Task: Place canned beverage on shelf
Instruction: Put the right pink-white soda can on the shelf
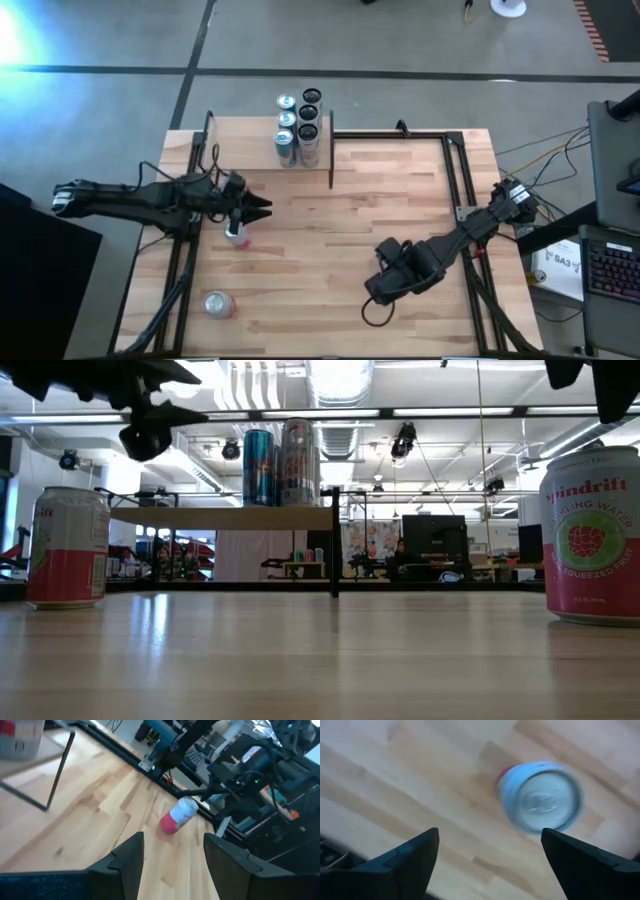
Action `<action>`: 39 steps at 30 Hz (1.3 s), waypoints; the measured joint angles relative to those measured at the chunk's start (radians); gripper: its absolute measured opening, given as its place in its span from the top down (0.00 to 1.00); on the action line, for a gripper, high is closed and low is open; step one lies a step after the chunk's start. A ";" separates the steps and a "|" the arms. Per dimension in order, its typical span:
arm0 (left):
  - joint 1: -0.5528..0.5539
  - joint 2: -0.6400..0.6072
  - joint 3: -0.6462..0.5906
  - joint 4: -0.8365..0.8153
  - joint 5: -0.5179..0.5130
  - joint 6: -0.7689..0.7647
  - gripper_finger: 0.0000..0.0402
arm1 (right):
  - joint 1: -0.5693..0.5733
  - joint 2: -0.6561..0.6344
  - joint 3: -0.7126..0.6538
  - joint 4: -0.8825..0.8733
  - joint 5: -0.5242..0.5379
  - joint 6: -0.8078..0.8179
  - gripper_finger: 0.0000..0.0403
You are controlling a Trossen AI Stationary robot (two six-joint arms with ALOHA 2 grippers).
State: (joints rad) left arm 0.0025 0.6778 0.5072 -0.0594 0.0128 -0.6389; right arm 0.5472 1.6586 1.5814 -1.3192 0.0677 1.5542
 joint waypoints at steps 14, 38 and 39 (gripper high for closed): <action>0.001 0.003 0.067 -0.114 -0.004 0.108 0.56 | -0.078 0.002 -0.129 -0.019 -0.012 -0.074 0.11; 0.002 0.019 0.069 -0.324 -0.144 0.091 0.56 | -0.137 -0.002 -0.265 0.193 -0.139 -0.213 0.30; 0.002 0.019 0.069 -0.324 -0.160 0.093 0.56 | -0.138 -0.002 -0.257 0.189 -0.139 -0.214 0.30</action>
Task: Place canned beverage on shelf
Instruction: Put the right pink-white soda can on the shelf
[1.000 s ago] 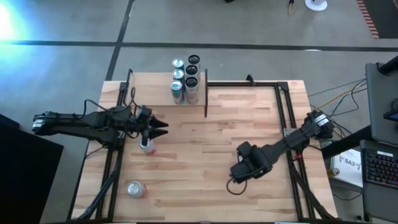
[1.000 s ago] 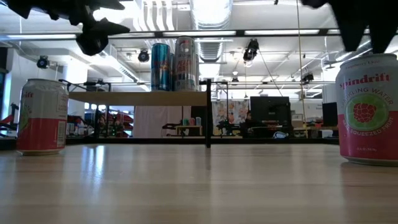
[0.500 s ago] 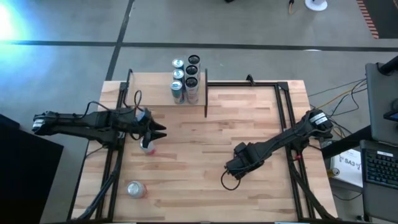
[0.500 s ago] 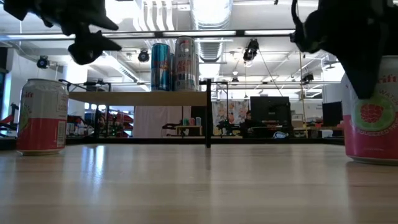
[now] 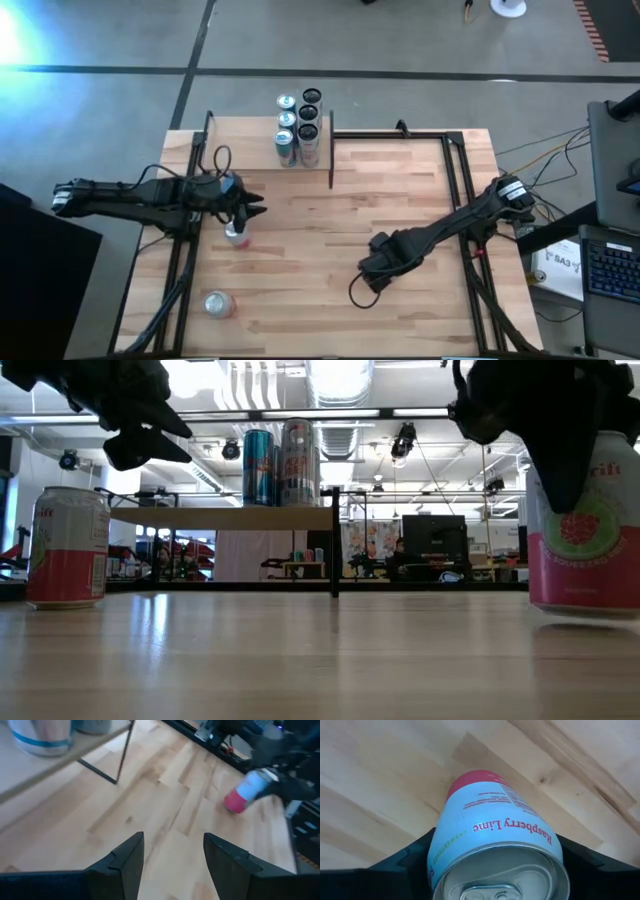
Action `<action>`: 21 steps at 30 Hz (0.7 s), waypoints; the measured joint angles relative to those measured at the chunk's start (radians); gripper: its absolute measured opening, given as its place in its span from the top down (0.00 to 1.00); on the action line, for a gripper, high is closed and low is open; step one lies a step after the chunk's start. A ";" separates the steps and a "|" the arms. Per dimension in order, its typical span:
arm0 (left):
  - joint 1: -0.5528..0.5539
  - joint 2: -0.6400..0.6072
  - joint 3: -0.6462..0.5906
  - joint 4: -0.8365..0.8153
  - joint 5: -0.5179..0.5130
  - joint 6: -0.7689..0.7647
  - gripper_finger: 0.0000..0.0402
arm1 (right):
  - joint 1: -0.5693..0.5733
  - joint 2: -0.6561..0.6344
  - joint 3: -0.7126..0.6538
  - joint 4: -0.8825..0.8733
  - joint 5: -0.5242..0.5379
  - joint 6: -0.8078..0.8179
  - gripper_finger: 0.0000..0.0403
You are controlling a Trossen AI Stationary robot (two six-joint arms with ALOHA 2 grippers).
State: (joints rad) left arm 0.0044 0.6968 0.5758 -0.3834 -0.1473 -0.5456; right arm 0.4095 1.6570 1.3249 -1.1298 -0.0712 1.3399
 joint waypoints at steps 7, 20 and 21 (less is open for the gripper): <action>0.000 0.000 0.000 0.010 -0.026 0.014 0.56 | -0.017 0.000 0.094 0.009 0.024 -0.007 0.30; -0.002 0.017 0.087 0.121 0.083 0.186 0.51 | -0.049 0.000 0.227 0.046 0.066 -0.017 0.29; -0.002 0.023 0.092 0.142 0.101 0.199 0.49 | -0.051 0.000 0.238 0.053 0.070 -0.012 0.28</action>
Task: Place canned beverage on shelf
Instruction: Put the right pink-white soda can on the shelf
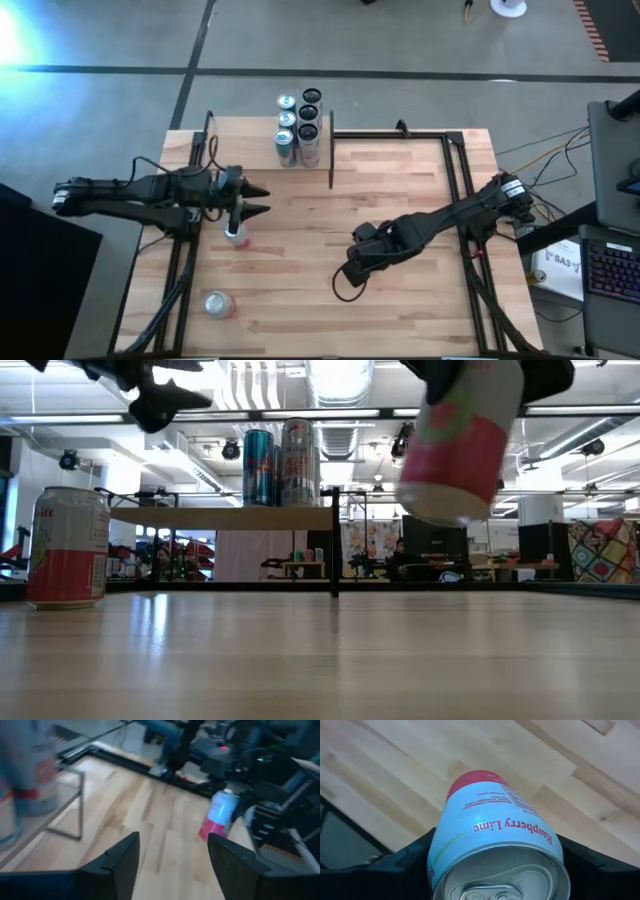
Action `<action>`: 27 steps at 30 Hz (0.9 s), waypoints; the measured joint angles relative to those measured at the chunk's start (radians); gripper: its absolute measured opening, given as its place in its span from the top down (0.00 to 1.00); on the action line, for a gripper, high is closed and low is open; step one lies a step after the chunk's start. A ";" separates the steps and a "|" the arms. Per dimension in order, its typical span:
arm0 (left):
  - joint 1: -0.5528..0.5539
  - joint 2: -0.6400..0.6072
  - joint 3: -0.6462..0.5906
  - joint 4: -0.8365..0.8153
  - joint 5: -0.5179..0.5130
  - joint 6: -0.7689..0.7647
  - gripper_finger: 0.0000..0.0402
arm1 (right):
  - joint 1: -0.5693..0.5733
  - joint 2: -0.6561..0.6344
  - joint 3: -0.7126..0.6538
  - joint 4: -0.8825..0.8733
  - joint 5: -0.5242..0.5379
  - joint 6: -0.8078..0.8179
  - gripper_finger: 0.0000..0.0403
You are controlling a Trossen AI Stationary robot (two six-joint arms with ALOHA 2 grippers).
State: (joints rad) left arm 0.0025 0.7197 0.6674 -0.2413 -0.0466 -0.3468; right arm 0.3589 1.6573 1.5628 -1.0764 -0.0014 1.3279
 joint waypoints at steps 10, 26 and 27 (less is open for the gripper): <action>0.000 0.136 0.007 0.132 0.191 0.000 0.24 | -0.057 0.005 0.126 0.020 0.028 -0.058 0.28; 0.001 0.423 0.283 -0.001 0.405 0.192 0.11 | -0.247 0.301 0.641 -0.057 -0.140 -0.616 0.28; 0.001 0.442 0.314 -0.051 0.403 0.203 0.11 | -0.254 0.315 0.677 -0.080 -0.137 -0.629 0.28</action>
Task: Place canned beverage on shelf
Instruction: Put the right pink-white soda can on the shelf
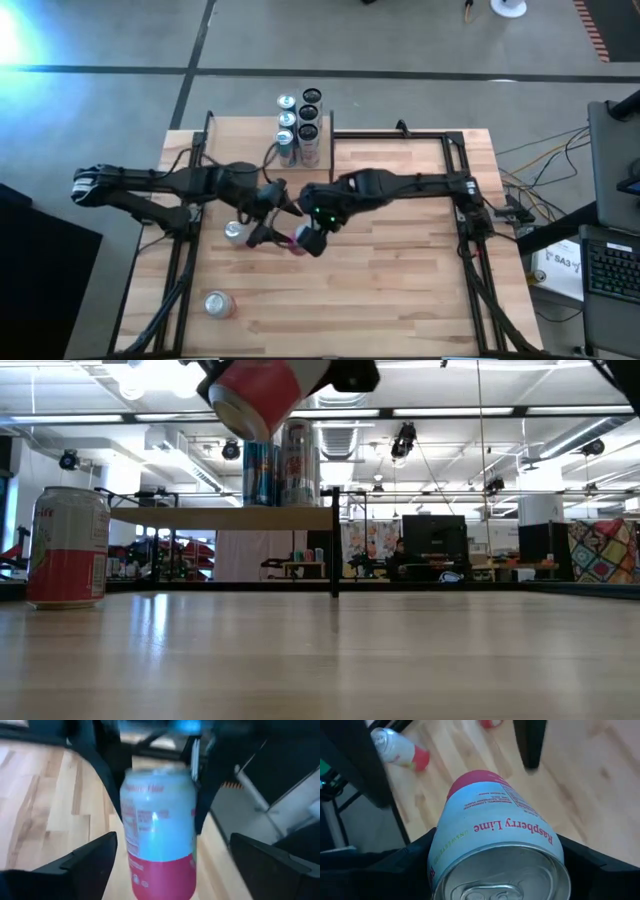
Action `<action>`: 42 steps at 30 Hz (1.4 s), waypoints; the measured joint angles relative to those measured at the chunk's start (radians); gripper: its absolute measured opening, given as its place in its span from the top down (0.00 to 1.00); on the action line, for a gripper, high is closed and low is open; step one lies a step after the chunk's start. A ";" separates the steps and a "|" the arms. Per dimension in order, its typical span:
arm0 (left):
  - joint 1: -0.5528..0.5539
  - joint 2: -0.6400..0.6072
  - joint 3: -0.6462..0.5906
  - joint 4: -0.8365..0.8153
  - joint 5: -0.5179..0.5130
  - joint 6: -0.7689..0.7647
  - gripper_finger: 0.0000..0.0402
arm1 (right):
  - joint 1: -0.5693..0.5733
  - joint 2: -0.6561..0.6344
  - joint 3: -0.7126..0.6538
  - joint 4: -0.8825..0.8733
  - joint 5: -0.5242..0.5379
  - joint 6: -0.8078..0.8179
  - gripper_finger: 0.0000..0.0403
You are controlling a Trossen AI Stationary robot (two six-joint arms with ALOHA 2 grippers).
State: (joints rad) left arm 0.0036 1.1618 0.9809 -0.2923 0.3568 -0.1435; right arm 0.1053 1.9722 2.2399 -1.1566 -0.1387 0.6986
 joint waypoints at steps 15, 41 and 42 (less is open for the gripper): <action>-0.002 0.160 0.087 0.061 0.023 -0.028 0.10 | -0.012 -0.021 0.096 -0.096 0.005 -0.072 0.28; 0.002 0.172 0.087 0.082 0.064 -0.062 0.45 | 0.024 -0.085 0.116 -0.120 0.167 0.017 0.11; 0.002 0.166 0.087 0.081 0.051 -0.056 0.46 | 0.028 -0.103 0.117 -0.141 0.230 0.052 0.10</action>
State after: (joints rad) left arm 0.0054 1.3275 1.0683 -0.2108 0.4074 -0.1996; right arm 0.1329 1.8696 2.3573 -1.2974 0.0912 0.7505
